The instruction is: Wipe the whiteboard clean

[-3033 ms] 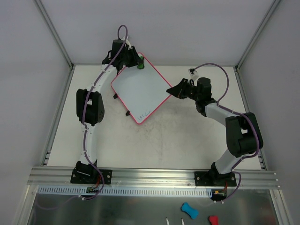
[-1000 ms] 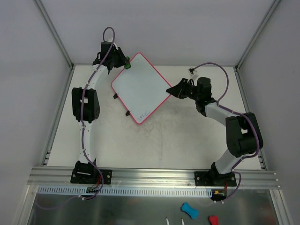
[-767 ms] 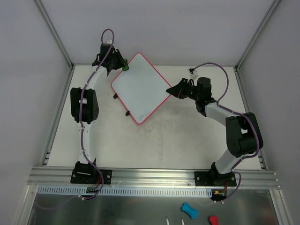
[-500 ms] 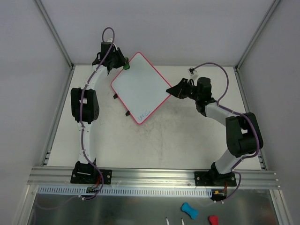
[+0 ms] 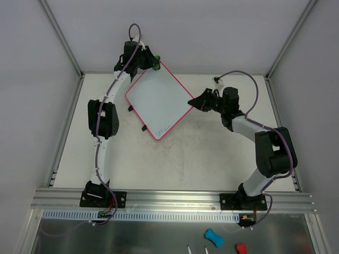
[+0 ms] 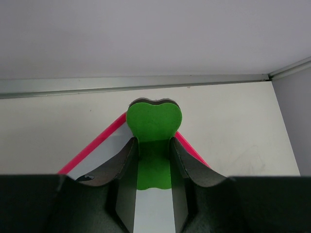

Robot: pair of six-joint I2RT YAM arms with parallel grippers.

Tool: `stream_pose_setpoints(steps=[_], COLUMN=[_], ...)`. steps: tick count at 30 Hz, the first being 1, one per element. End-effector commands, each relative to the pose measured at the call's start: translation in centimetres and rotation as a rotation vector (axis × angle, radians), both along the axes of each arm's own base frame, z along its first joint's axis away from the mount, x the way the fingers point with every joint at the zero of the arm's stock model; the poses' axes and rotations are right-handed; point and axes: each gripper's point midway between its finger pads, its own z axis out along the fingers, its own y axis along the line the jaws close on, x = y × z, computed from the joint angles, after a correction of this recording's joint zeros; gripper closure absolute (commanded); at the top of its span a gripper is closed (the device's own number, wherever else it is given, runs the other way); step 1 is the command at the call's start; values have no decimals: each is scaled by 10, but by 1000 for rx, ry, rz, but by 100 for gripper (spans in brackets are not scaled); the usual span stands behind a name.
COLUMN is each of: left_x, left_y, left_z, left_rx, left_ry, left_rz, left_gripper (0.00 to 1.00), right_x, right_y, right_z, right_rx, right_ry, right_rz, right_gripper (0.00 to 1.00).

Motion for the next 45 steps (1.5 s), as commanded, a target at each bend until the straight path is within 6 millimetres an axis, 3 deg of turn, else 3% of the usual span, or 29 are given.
stream_pose_setpoints(steps=[1, 5, 10, 17, 24, 32, 34, 36, 37, 38, 40, 41, 43, 44, 45], left_x=[0, 7, 11, 3, -7, -18, -22, -35, -39, -46, -57, -65, -77, -88, -93], left_y=[-26, -14, 21, 53, 71, 72, 68, 65, 62, 62, 59, 59, 56, 54, 50], left_z=[3, -1, -16, -53, -71, -61, -43, -52, -34, -44, -29, -39, -32, -46, -47], left_rx=[9, 15, 25, 83, 111, 103, 78, 66, 44, 36, 15, 14, 8, 18, 21], left_ry=[-52, -42, 13, 98, 145, 141, 106, 121, 78, 72, 29, 30, 11, 36, 31], left_rz=[-60, 3, 144, 265, 303, 280, 257, 238, 225, 219, 196, 185, 164, 142, 126], left_gripper=[100, 100, 100, 100, 100, 100, 100, 100, 100, 100, 100, 100, 100, 100, 100], right_x=[-15, -15, -15, -15, -14, -14, -14, -14, -13, -14, -13, -14, -13, -12, -12], right_y=[21, 21, 21, 21, 21, 21, 21, 21, 21, 22, 21, 22, 21, 21, 20], right_z=[8, 9, 9, 9, 7, 7, 7, 6, 7, 7, 7, 7, 7, 8, 8], right_rx=[-33, -32, -32, -32, -33, -32, -32, -32, -31, -30, -30, -30, -30, -28, -28], right_ry=[-93, -96, -96, -96, -90, -87, -89, -87, -86, -85, -84, -84, -79, -77, -74], right_rz=[129, 129, 129, 129, 129, 130, 130, 130, 128, 129, 125, 128, 118, 114, 110], right_gripper=[100, 100, 100, 100, 100, 100, 100, 100, 100, 100, 100, 100, 100, 100, 100])
